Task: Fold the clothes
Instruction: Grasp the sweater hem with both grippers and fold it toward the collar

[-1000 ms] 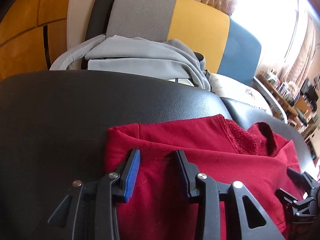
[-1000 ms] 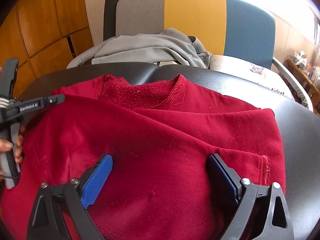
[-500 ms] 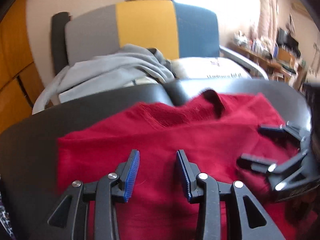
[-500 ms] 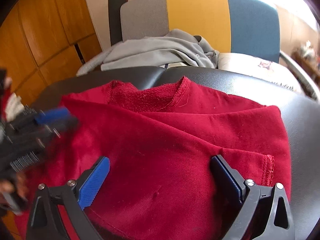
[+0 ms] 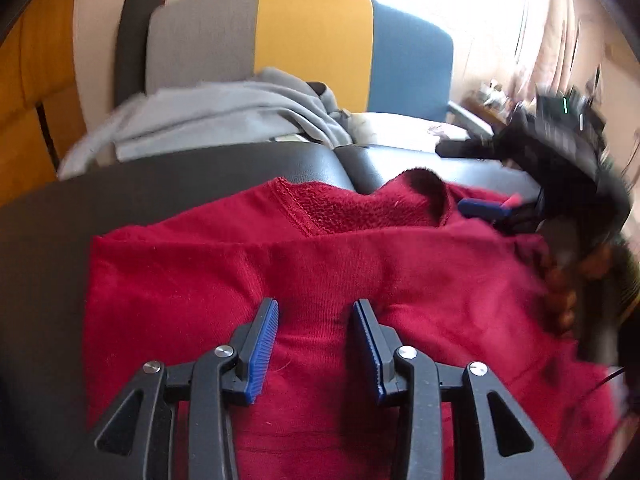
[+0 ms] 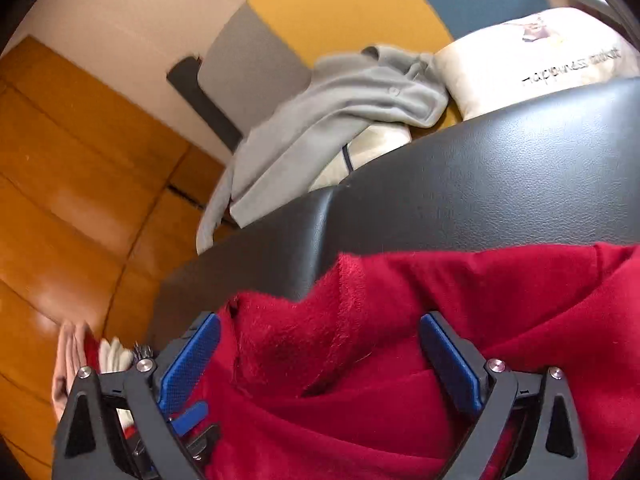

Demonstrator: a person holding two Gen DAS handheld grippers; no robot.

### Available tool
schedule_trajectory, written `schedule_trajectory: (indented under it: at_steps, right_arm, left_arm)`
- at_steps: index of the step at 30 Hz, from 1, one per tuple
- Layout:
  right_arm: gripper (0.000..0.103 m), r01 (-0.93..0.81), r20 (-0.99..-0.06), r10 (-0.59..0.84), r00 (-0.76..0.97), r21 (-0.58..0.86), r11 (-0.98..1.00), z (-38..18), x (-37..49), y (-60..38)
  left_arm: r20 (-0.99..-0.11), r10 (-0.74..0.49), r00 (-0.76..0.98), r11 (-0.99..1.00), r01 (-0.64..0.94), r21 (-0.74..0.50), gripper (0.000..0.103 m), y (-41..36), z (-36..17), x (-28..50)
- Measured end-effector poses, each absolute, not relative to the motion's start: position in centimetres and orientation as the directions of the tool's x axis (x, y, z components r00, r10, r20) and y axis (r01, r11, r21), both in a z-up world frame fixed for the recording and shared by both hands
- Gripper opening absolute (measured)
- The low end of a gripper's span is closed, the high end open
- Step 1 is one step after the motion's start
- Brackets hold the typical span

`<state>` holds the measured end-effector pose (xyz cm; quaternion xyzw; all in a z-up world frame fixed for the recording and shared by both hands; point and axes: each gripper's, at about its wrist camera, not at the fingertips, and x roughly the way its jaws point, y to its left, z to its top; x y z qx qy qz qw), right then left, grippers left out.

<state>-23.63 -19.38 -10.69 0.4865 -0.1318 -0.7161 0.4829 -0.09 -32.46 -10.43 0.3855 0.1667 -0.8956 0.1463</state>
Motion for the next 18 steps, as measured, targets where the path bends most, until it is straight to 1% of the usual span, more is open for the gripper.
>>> schedule_trajectory:
  at_steps: [1,4,6,8,9,10,12,13,15,18]
  right_arm:
    - [0.100,0.580,-0.559,-0.826,-0.074,0.649,-0.491,-10.8,-23.2,-19.2]
    - [0.100,0.638,-0.556,-0.823,-0.117,0.593,-0.491,-10.6,-21.5,-19.5]
    - [0.100,0.632,-0.546,-0.830,-0.113,0.605,-0.485,-10.6,-21.6,-19.3]
    - [0.100,0.628,-0.531,-0.840,-0.111,0.617,-0.474,-10.6,-21.6,-19.1]
    - [0.100,0.627,-0.524,-0.844,-0.112,0.622,-0.469,-10.6,-21.6,-18.8]
    - [0.100,0.626,-0.516,-0.849,-0.112,0.627,-0.464,-10.6,-21.6,-18.6]
    - [0.100,0.622,-0.497,-0.860,-0.117,0.638,-0.453,-10.7,-21.5,-18.1]
    - [0.100,0.619,-0.485,-0.866,-0.121,0.646,-0.447,-10.7,-21.6,-17.9]
    - [0.100,0.612,-0.480,-0.867,-0.132,0.649,-0.452,-10.8,-21.8,-17.8]
    - [0.100,0.611,-0.490,-0.860,-0.140,0.641,-0.465,-10.8,-22.1,-18.0]
  left_arm:
    - [-0.737,-0.117,-0.666,-0.889,0.402,-0.222,0.039,-33.5,-10.1,-0.4]
    - [-0.740,-0.137,-0.659,-0.859,0.451,-0.242,0.039,-36.0,-9.0,-2.7]
    - [-0.752,-0.103,-0.651,-0.868,0.428,-0.252,0.039,-36.9,-9.0,-5.2]
    - [-0.789,-0.094,-0.607,-0.896,0.397,-0.199,0.039,-36.5,-9.7,-8.1]
    - [-0.811,-0.117,-0.573,-0.909,0.390,-0.144,0.039,-36.1,-10.2,-9.4]
    - [-0.823,-0.174,-0.541,-0.915,0.398,-0.068,0.042,-35.6,-10.7,-10.4]
    - [-0.806,-0.302,-0.509,-0.904,0.421,0.072,0.047,-34.8,-11.3,-11.6]
    - [-0.793,-0.352,-0.498,-0.893,0.433,0.124,0.051,-34.6,-11.5,-12.1]
    - [-0.783,-0.375,-0.496,-0.879,0.459,0.130,0.055,-35.0,-11.6,-12.6]
    - [-0.786,-0.356,-0.505,-0.874,0.479,0.088,0.055,-36.0,-11.5,-12.2]
